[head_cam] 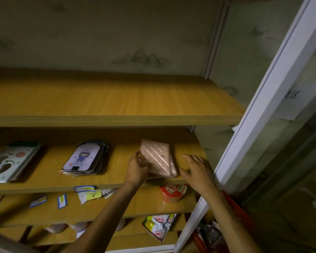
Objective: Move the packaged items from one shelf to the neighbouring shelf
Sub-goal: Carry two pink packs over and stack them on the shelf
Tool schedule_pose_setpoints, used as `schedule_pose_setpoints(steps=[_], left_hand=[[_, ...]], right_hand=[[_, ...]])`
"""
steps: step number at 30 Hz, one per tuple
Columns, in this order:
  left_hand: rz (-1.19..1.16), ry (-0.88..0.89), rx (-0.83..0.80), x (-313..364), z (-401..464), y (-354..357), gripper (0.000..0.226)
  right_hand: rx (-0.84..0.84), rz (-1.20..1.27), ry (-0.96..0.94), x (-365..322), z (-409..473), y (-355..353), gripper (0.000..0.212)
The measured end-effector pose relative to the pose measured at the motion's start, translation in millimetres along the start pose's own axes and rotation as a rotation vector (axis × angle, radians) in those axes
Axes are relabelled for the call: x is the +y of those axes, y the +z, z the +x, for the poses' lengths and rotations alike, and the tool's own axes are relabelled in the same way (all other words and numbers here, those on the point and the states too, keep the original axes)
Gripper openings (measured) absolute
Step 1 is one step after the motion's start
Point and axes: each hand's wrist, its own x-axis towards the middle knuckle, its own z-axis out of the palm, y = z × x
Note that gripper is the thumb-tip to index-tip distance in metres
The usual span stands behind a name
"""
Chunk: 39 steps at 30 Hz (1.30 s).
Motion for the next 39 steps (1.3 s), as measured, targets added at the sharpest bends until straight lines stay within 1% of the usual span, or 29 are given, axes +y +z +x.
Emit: schedule_pose_setpoints(steps=[3, 6, 9, 11, 14, 16, 22, 26, 29, 31, 33, 36, 39], left_hand=[[0.203, 0.043, 0.005, 1, 0, 0, 0.055], [0.409, 0.137, 0.011, 4, -3, -1, 0.055], [0.646, 0.225, 0.043, 5, -7, -9, 0.067], [0.705, 0.257, 0.026, 3, -9, -21, 0.071], [0.723, 0.292, -0.065, -3, -12, -45, 0.076], [0.739, 0.281, -0.111, -10, -15, -62, 0.081], [0.624, 0.231, -0.136, -24, -19, -85, 0.084], [0.585, 0.203, -0.161, -25, -16, -77, 0.087], [0.531, 0.168, -0.197, -24, -12, -66, 0.095], [0.480, 0.146, -0.193, -25, -8, -57, 0.092], [0.451, 0.129, -0.194, -24, -6, -49, 0.096], [0.538, 0.158, -0.187, -15, -7, -37, 0.108], [0.529, 0.142, -0.214, -15, -1, -24, 0.103]], right_hand=[[-0.008, 0.046, 0.002, 4, 1, 2, 0.057], [-0.014, 0.059, -0.004, 5, 1, 3, 0.058], [-0.009, 0.081, -0.026, 5, 0, 1, 0.056], [-0.021, 0.094, -0.034, 4, -1, 0, 0.056], [-0.042, 0.137, -0.038, 3, -2, 1, 0.055], [-0.048, 0.165, -0.025, 0, -3, 2, 0.055], [-0.154, 0.284, 0.095, -11, -10, 9, 0.057], [-0.184, 0.363, 0.201, -21, -10, 15, 0.059], [-0.204, 0.401, 0.273, -25, -8, 19, 0.060], [-0.223, 0.422, 0.301, -28, -7, 21, 0.065], [-0.247, 0.450, 0.317, -29, -3, 24, 0.071], [-0.263, 0.492, 0.311, -32, 3, 30, 0.075], [-0.246, 0.556, 0.322, -32, 9, 34, 0.077]])
